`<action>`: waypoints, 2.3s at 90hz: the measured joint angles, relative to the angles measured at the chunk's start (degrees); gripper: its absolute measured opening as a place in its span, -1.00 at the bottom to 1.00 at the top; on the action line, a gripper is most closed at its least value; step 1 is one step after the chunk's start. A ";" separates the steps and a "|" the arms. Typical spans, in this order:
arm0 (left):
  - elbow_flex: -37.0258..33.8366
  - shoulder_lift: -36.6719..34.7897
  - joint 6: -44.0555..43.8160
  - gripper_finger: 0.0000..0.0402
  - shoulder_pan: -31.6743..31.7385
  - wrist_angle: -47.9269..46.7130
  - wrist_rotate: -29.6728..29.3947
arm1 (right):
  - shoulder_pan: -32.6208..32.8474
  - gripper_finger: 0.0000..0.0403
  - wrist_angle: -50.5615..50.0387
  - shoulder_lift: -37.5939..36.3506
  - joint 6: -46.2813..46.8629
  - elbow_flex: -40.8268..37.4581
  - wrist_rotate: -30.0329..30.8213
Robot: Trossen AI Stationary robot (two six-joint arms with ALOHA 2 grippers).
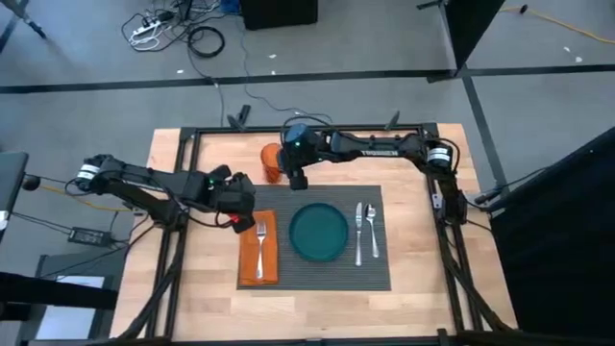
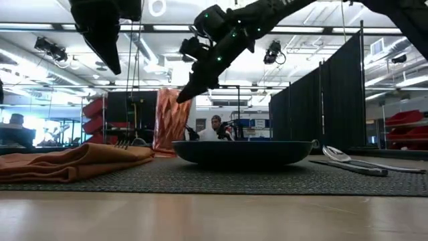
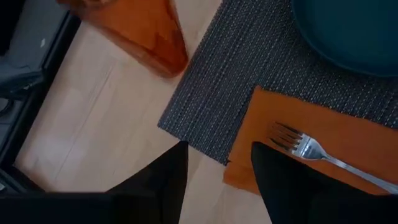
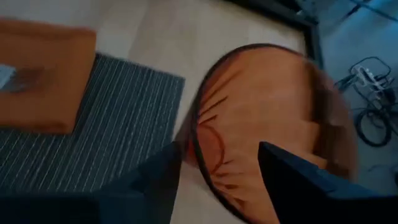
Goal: Set table place
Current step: Move the orange cup on the top right of the gray placemat
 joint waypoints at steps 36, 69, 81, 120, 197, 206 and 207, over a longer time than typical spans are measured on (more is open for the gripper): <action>0.01 0.00 0.00 -0.20 0.00 0.29 0.02 | 0.24 -0.96 -4.99 0.00 -4.25 -0.46 0.45; -0.02 0.02 0.10 -0.20 0.00 0.23 -0.55 | 0.59 -1.00 -18.75 -10.01 0.49 -0.54 2.50; 0.00 0.02 0.12 -0.20 0.00 0.16 -0.58 | 0.46 -1.00 -27.42 -15.58 3.45 -0.48 2.54; 0.01 0.02 0.20 -0.20 0.00 0.22 -0.61 | -1.87 -1.00 -44.59 -32.52 13.61 -16.20 0.90; -0.02 0.07 0.17 -0.20 0.00 1.94 -0.62 | -14.26 -1.00 -41.23 -37.62 12.41 -30.31 2.22; 0.01 0.07 0.17 -0.20 0.00 1.95 -0.64 | -14.32 -1.00 -40.45 -37.62 12.35 -31.50 2.58; 0.01 0.07 0.17 -0.20 0.00 1.95 -0.64 | -14.32 -1.00 -40.37 -37.62 12.35 -31.64 2.59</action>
